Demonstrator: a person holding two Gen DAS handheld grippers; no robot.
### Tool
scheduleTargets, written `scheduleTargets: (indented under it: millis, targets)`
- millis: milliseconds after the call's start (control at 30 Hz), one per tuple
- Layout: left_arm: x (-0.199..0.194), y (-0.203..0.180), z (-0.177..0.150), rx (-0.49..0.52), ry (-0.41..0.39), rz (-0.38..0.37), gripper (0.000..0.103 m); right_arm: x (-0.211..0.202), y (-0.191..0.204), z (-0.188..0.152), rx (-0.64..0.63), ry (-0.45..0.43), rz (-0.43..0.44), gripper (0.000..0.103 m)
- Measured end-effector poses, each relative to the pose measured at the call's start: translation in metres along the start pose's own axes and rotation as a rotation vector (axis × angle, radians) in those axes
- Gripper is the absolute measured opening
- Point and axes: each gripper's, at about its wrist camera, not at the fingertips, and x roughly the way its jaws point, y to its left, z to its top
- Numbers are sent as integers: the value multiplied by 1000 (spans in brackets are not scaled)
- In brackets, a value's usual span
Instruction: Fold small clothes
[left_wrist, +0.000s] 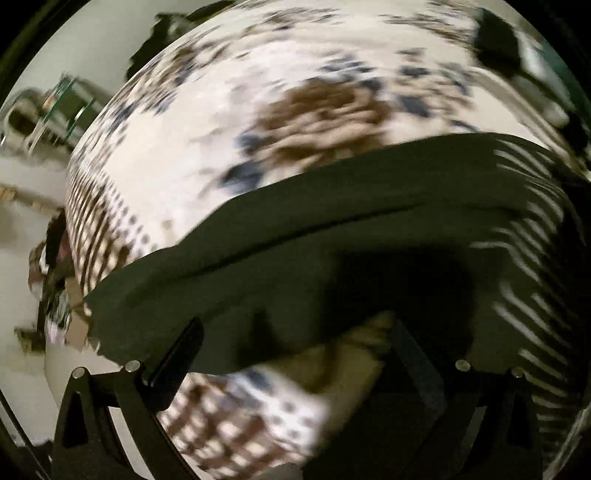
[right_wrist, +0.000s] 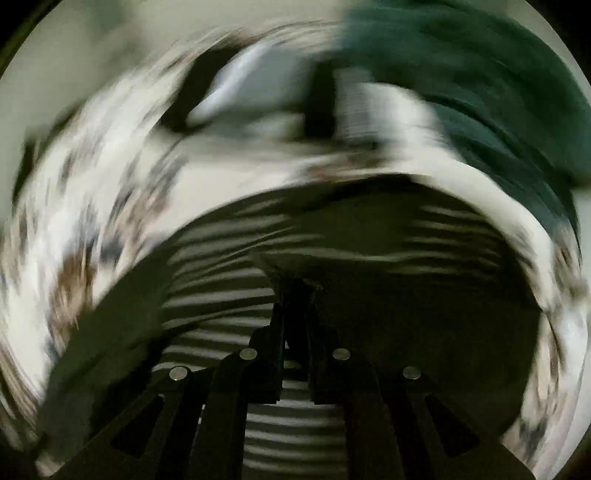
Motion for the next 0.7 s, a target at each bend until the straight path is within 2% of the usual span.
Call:
scheduleTargets:
  millis: [100,167,300,367,433,467,500,533,567,600,633,700]
  targets:
    - [10,30,1,-31,2,28,103,28,69,-2,-135,24,-12,9]
    - [17,46,2,-45,0,48,103,28,99,-15,-154,20,-30,10]
    - [26,71,4,-82,17,58,103,31,112,-18,-160,34,-34,10]
    - [26,83,3,-108,28,53,103,27,111,-31,-183,62,-25,11]
    - [23,102,3,-150,35,44,103,16,96,-36,-139,122,55,16]
    - [19,117,0,-183,35,33,103,15,80,-38,-91,168,129,34]
    - [17,126,-4,-208,35,22,103,13,64,-41,-45,203,195,58]
    - [16,139,-8,-234,39,11,103,9,46,-45,11,221,281,66]
    - [17,157,-16,-273,52,-11,103,2,26,-53,60,218,378,68]
    - [20,168,-22,-298,65,-38,103,-2,12,-60,83,219,427,68]
    - [26,180,-28,-327,86,-62,103,-5,-2,-71,99,226,450,68]
    - [44,203,-40,-385,138,-85,103,-9,-31,-100,148,255,434,68]
